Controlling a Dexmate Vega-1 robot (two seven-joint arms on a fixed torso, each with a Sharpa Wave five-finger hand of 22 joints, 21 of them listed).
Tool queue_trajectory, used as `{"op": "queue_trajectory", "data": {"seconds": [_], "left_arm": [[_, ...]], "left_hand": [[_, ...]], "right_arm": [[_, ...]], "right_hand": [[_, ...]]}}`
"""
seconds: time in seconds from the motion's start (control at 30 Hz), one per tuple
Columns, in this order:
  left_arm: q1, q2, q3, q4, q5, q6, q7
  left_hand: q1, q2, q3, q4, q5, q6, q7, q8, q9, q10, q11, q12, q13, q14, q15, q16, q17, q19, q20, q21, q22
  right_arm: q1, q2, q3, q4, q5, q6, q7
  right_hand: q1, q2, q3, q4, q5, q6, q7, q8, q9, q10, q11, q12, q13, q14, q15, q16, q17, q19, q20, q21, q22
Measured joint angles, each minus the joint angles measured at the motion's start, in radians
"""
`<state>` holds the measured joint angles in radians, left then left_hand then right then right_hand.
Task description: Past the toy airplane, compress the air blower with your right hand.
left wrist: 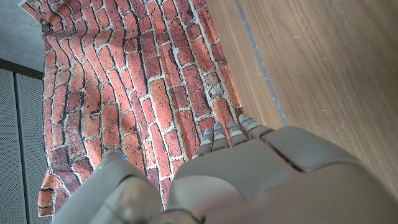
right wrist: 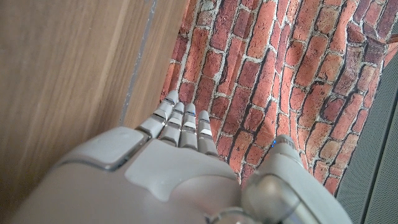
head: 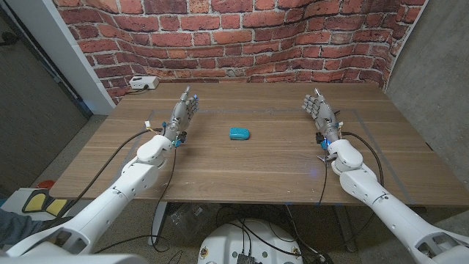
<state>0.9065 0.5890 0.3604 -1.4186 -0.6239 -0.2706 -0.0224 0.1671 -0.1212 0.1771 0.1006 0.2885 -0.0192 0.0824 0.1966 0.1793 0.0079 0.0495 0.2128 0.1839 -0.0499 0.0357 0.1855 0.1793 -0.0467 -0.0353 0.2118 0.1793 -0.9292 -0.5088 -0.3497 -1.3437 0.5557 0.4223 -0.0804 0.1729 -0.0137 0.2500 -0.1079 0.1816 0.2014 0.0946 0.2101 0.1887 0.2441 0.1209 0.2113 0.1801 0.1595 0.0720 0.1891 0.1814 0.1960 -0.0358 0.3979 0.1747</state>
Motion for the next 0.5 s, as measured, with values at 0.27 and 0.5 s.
{"op": "queue_trajectory", "data": {"seconds": [0.27,0.5], "left_arm": [[0.007,0.012,-0.002,-0.012,0.003,-0.001,-0.008],[0.007,0.016,-0.002,-0.015,0.010,-0.009,-0.012]], "left_hand": [[0.008,0.008,0.000,0.000,0.005,0.014,0.004,0.008,0.000,0.012,-0.001,0.003,0.000,0.011,0.000,0.008,0.000,0.005,0.005,0.000,0.000],[0.013,0.013,-0.003,-0.003,0.005,0.021,0.000,0.008,0.000,0.021,0.000,0.003,0.000,0.016,-0.005,0.008,0.000,0.011,0.011,0.000,0.000]], "right_arm": [[-0.013,-0.019,0.012,-0.022,-0.021,0.004,-0.025],[-0.021,-0.042,0.022,-0.040,-0.043,-0.004,-0.047]], "right_hand": [[0.014,0.006,0.005,-0.005,0.000,0.000,0.000,0.000,0.000,0.005,-0.005,0.000,0.000,0.006,0.004,0.000,0.000,0.013,0.002,0.000,0.000],[0.032,0.021,0.013,-0.013,0.000,0.008,-0.008,0.000,0.000,0.012,-0.012,0.000,0.000,0.016,-0.005,0.000,0.000,0.023,-0.002,0.000,0.000]]}}
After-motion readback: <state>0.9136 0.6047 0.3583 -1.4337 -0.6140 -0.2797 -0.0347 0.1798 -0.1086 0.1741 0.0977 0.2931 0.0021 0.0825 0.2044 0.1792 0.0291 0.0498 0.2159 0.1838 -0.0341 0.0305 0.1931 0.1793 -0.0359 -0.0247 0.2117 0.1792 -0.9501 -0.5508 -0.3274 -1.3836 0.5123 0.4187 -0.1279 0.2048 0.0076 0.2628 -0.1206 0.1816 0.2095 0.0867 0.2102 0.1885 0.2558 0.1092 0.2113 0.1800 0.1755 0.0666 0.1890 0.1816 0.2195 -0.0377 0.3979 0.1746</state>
